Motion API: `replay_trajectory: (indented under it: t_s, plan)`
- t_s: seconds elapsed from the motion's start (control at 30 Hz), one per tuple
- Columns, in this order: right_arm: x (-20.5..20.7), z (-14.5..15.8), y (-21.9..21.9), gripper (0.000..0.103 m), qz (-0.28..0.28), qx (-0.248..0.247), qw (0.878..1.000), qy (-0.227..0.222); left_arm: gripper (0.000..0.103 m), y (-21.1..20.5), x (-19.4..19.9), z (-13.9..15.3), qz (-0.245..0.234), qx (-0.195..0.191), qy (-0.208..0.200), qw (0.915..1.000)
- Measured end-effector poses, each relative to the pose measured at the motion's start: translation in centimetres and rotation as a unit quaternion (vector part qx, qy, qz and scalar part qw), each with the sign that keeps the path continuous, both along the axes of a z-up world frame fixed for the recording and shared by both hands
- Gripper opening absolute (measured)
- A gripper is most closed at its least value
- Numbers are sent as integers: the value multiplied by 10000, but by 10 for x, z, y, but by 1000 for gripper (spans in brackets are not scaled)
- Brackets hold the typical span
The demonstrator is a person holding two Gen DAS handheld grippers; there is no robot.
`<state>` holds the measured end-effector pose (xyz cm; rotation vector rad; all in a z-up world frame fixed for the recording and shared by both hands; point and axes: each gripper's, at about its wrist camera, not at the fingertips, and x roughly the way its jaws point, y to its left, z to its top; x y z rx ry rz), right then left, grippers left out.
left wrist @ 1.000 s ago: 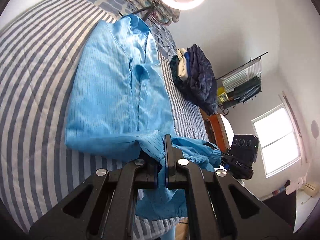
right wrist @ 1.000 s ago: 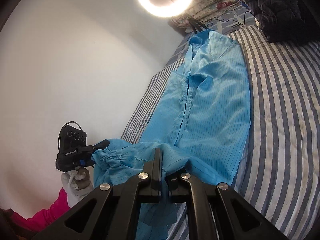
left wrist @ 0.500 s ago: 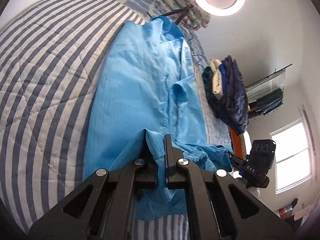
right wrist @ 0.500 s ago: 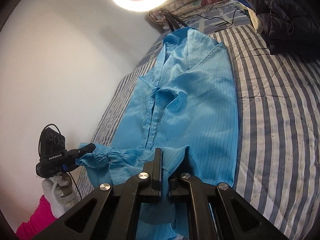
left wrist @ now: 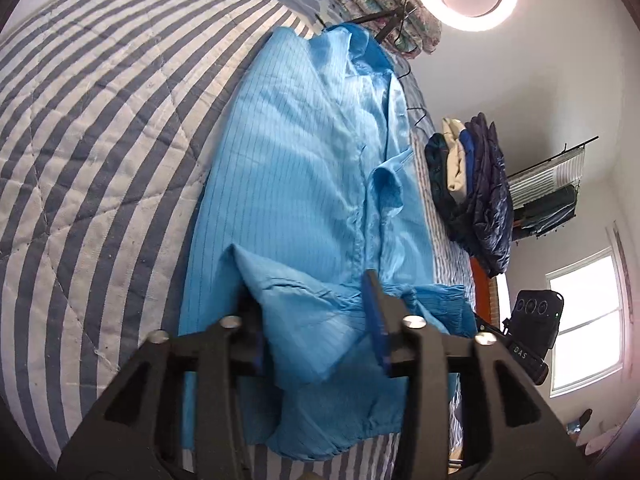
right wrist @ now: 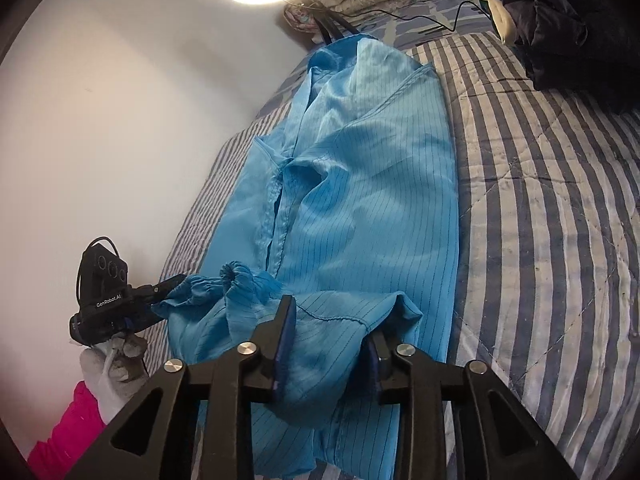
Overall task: Fold large clothes
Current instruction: 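Lift the held hem end and fold it over toward the collar with both tools, then open both tools to release the folded hem and pull back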
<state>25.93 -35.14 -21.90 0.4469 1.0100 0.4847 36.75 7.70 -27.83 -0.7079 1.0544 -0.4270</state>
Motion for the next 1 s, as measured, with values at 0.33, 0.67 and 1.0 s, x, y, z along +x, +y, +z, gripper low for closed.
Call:
replay_trajectory:
  t_s: [0.33,0.67,1.0]
  plan:
    - [-57,42,-12,48,609,73,9970,-473,53,-11,-45,48,-918,896,-672,9895]
    - [-106,19,26,40,1719,-701,9823,-267,53,-22,-94,26,-1954,1098,-317,9741]
    - [-104,-10,71,34,2188,-1294,9671,-127,51,-60,-93,-2,-2196,1989,-68,9551]
